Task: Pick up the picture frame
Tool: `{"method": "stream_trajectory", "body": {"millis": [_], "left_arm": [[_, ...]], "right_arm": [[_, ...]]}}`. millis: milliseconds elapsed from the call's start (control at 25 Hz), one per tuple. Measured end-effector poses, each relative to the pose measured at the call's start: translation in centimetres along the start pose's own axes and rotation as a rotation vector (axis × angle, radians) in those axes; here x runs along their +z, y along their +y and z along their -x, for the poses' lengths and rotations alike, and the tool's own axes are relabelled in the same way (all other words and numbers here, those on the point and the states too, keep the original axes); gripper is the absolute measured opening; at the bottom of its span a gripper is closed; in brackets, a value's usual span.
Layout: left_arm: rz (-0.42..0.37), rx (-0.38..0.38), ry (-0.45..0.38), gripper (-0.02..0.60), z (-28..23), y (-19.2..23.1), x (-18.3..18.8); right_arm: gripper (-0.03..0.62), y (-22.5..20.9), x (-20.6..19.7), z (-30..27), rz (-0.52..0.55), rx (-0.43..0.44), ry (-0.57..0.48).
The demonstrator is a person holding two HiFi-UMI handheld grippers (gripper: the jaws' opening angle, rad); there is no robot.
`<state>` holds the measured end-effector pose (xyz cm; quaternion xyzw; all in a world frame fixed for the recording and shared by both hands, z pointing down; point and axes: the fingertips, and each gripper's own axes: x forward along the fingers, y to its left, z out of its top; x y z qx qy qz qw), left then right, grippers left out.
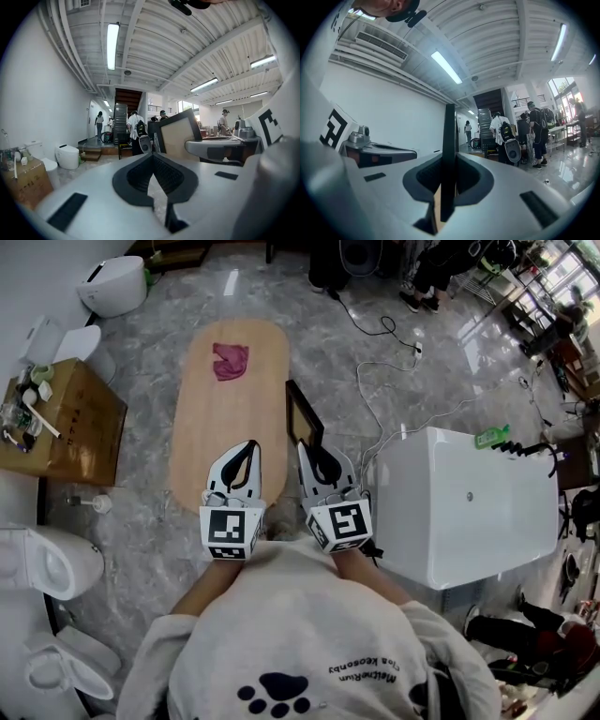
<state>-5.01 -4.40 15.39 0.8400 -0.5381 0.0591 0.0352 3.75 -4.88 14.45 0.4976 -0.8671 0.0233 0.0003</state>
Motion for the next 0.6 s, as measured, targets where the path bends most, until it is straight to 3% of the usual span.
{"method": "stream_trajectory", "body": {"millis": [600], "left_arm": [[0.0,0.014,-0.01,0.008,0.3,-1.8,-0.5]], "right_arm": [[0.048,-0.5,-0.3,1.0,0.014,0.036,-0.005]]}}
